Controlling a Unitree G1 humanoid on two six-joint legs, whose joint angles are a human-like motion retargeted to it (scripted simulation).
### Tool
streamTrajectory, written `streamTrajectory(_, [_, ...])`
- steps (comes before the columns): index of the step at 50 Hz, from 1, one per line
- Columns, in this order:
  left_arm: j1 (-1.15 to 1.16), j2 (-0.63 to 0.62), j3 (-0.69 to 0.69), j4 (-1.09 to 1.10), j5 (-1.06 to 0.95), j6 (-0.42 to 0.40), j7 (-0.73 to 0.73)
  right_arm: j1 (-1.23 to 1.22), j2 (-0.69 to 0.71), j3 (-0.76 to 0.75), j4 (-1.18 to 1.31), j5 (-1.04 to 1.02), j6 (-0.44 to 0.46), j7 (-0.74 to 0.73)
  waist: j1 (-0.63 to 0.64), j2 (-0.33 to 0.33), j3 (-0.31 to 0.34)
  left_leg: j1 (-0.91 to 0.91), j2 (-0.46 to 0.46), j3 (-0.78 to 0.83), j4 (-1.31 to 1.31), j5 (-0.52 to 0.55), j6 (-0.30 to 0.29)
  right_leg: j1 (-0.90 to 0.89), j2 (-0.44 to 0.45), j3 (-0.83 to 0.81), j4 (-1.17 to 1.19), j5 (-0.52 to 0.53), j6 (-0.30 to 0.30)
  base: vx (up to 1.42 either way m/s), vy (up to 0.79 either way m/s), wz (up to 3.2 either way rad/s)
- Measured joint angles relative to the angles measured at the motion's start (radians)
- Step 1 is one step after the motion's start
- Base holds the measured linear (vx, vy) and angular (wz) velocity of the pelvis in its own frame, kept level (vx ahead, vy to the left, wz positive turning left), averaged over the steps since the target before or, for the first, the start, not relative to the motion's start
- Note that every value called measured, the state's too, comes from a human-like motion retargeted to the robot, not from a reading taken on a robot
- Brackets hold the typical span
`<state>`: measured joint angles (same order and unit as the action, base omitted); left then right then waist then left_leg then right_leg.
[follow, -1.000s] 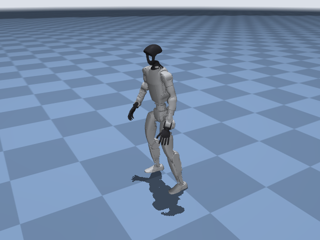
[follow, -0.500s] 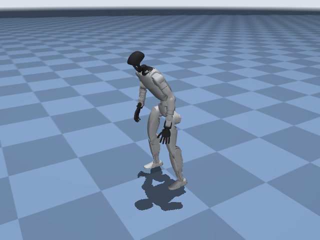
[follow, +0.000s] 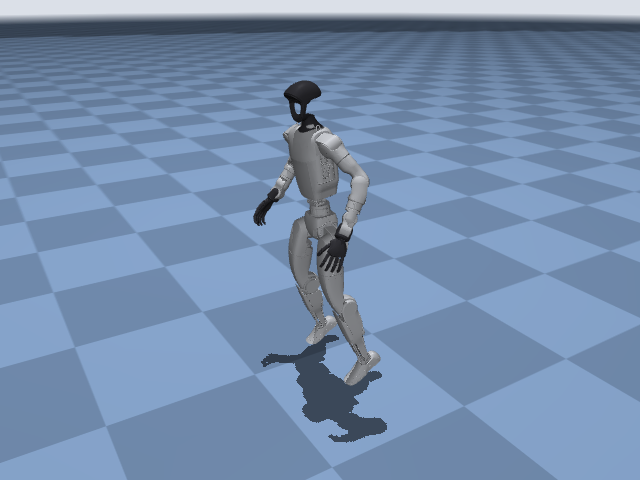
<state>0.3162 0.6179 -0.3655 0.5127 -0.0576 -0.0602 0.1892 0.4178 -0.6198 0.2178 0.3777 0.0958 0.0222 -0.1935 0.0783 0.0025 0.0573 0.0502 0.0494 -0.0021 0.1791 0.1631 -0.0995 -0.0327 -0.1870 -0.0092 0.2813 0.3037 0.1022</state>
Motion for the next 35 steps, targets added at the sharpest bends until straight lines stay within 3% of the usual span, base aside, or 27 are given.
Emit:
streamTrajectory(4, [0.029,0.048,0.092,-0.036,-0.062,-0.030,-0.001,-0.032,0.029,-0.048,0.107,-0.026,0.008,-0.015,0.045,-0.043,0.048,-0.035,0.014,0.148,-0.034,-0.180,0.006,-0.041,-0.048,-0.102,-0.051,-0.135,0.062,0.68,0.02,-0.31])
streamTrajectory(8, [0.035,0.047,0.187,-0.027,-0.101,-0.036,0.026,-0.077,0.015,-0.079,0.189,-0.042,-0.004,-0.035,0.063,-0.056,0.087,-0.097,0.028,0.260,-0.079,-0.411,-0.011,-0.107,-0.047,-0.093,-0.121,-0.366,0.133,0.61,0.05,-0.14])
streamTrajectory(10, [0.024,0.045,0.227,-0.028,-0.118,-0.042,0.047,-0.100,-0.009,-0.086,0.185,-0.021,-0.011,-0.036,0.057,-0.056,0.131,-0.117,0.034,0.278,-0.091,-0.464,-0.018,-0.126,-0.035,-0.058,-0.136,-0.447,0.151,0.55,0.02,0.16])
streamTrajectory(12, [-0.022,0.041,0.257,-0.006,-0.112,-0.025,0.080,-0.153,-0.029,-0.077,0.175,0.016,-0.011,-0.050,0.044,-0.055,0.210,-0.159,0.038,0.223,0.007,-0.391,0.056,-0.147,-0.023,-0.012,-0.066,-0.435,0.057,0.44,0.00,0.07])
streamTrajectory(13, [-0.064,0.033,0.270,0.026,-0.103,-0.001,0.105,-0.198,-0.036,-0.065,0.183,0.034,-0.008,-0.065,0.034,-0.052,0.266,-0.210,0.047,0.184,0.159,-0.372,0.135,-0.176,-0.020,0.005,0.053,-0.455,-0.058,0.38,0.01,0.04])
streamTrajectory(15, [-0.140,0.012,0.274,0.140,-0.074,0.051,0.146,-0.279,-0.032,-0.031,0.233,0.030,0.007,-0.108,0.012,-0.040,0.365,-0.322,0.091,0.129,0.567,-0.466,0.221,-0.266,-0.011,0.021,0.432,-0.600,-0.240,0.40,0.02,0.04])
streamTrajectory(18, [-0.273,-0.058,0.200,0.405,0.062,0.094,0.139,-0.381,0.027,0.039,0.366,-0.056,0.038,-0.150,-0.030,-0.038,0.401,-0.335,0.123,0.112,0.782,-0.610,0.199,-0.273,-0.028,0.000,0.656,-0.749,-0.244,0.47,0.03,0.18])
streamTrajectory(20, [-0.323,-0.097,0.141,0.484,0.175,0.086,0.137,-0.399,0.069,0.051,0.404,-0.075,0.027,-0.146,-0.056,-0.033,0.369,-0.303,0.117,0.109,0.739,-0.602,0.189,-0.232,-0.031,-0.016,0.609,-0.739,-0.230,0.43,0.04,0.25])
streamTrajectory(23, [-0.318,-0.104,0.100,0.392,0.269,0.045,0.156,-0.365,0.114,0.021,0.392,-0.053,-0.001,-0.155,-0.061,-0.030,0.278,-0.224,0.085,0.126,0.498,-0.484,0.162,-0.151,-0.033,-0.033,0.366,-0.601,-0.155,0.35,0.04,0.03])
streamTrajectory(28, [-0.309,-0.130,0.082,0.327,0.173,0.019,0.099,-0.277,0.151,-0.041,0.424,-0.024,0.005,-0.118,-0.020,-0.016,0.092,-0.081,0.044,0.184,0.030,-0.253,0.089,-0.053,-0.028,-0.072,-0.037,-0.351,-0.027,0.28,0.03,-0.22])
streamTrajectory(30, [-0.305,-0.136,0.076,0.326,0.099,0.017,0.038,-0.242,0.151,-0.057,0.440,0.011,0.004,-0.071,0.006,-0.018,0.036,-0.050,0.039,0.209,-0.045,-0.244,0.051,-0.059,-0.030,-0.080,-0.056,-0.344,0.042,0.24,0.01,-0.29])
streamTrajectory(35, [-0.397,-0.131,0.015,0.410,0.077,0.015,0.034,-0.333,0.127,0.048,0.567,0.002,0.014,-0.057,0.010,-0.019,0.003,-0.019,0.036,0.226,-0.098,-0.303,0.055,-0.015,-0.025,-0.082,-0.149,-0.385,0.048,0.16,0.01,-0.12])
